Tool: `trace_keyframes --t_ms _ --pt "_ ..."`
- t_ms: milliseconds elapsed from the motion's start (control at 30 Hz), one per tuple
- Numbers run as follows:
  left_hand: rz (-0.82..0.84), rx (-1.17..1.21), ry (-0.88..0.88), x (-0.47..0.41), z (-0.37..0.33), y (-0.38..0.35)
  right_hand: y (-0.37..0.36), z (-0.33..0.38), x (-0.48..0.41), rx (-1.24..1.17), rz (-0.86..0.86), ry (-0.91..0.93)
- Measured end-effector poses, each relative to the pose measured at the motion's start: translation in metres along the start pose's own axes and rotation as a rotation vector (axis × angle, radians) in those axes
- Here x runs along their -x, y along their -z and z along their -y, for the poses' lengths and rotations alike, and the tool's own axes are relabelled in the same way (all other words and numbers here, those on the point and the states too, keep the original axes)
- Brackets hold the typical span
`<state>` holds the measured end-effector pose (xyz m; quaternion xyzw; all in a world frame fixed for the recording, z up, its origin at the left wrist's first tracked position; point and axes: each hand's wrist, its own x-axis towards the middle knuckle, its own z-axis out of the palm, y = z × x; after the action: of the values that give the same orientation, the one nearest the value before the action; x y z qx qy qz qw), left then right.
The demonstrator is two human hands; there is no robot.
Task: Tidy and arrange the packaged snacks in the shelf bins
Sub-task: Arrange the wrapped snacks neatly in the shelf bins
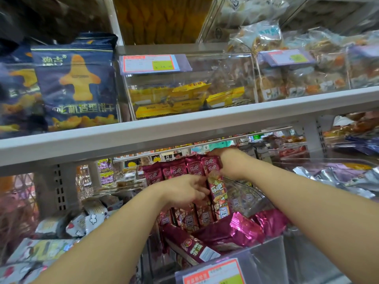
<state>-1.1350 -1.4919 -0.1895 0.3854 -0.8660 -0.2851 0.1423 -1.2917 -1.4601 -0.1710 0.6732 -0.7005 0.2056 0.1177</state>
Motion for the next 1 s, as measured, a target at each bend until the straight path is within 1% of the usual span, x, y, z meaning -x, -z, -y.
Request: trace_keyframes --t_ms 67,100,200,300,400,500,567,633,700,767,800,833,900,933,1000 --pt "-0.015 -0.026 -0.01 0.006 -0.001 0.002 -0.001 -0.001 0.003 0.053 0.053 -0.009" --pt "-0.022 -0.046 -0.017 0.01 -0.002 0.003 -0.002 -0.001 0.004 0.032 0.068 -0.022" --pt "-0.031 -0.087 -0.051 0.024 -0.006 0.006 0.004 -0.005 0.016 -0.067 0.045 -0.025" --pt "-0.031 -0.102 -0.099 0.039 -0.009 0.004 0.013 -0.007 0.03 -0.097 0.012 -0.012" --pt "0.006 -0.097 -0.15 0.055 -0.014 -0.003 0.02 -0.007 0.047 -0.091 0.0 0.0" --pt "0.077 -0.134 -0.204 0.069 -0.018 -0.012 0.034 -0.003 0.069 -0.036 -0.001 0.073" --pt "0.129 -0.147 -0.22 0.078 -0.023 -0.017 0.045 -0.001 0.084 -0.054 0.084 0.138" --pt "0.157 -0.161 -0.218 0.082 -0.03 -0.022 0.055 -0.001 0.096 -0.064 0.266 0.157" --pt "0.136 -0.235 -0.234 0.081 -0.034 -0.027 0.065 -0.001 0.104 -0.026 0.445 0.142" --pt "0.108 -0.335 -0.258 0.078 -0.034 -0.032 0.07 0.0 0.109 0.016 0.553 0.146" --pt "0.096 -0.359 -0.27 0.077 -0.034 -0.034 0.07 0.002 0.112 0.031 0.577 0.147" --pt "0.08 -0.361 -0.273 0.076 -0.033 -0.034 0.069 0.002 0.113 0.059 0.575 0.155" --pt "0.017 -0.344 -0.275 0.075 -0.031 -0.03 0.065 0.004 0.115 0.117 0.493 0.183" --pt "-0.036 -0.325 -0.275 0.075 -0.029 -0.026 0.063 0.004 0.116 0.114 0.421 0.196" --pt "-0.141 -0.215 -0.269 0.073 -0.023 -0.019 0.061 0.002 0.112 0.026 0.238 0.191"
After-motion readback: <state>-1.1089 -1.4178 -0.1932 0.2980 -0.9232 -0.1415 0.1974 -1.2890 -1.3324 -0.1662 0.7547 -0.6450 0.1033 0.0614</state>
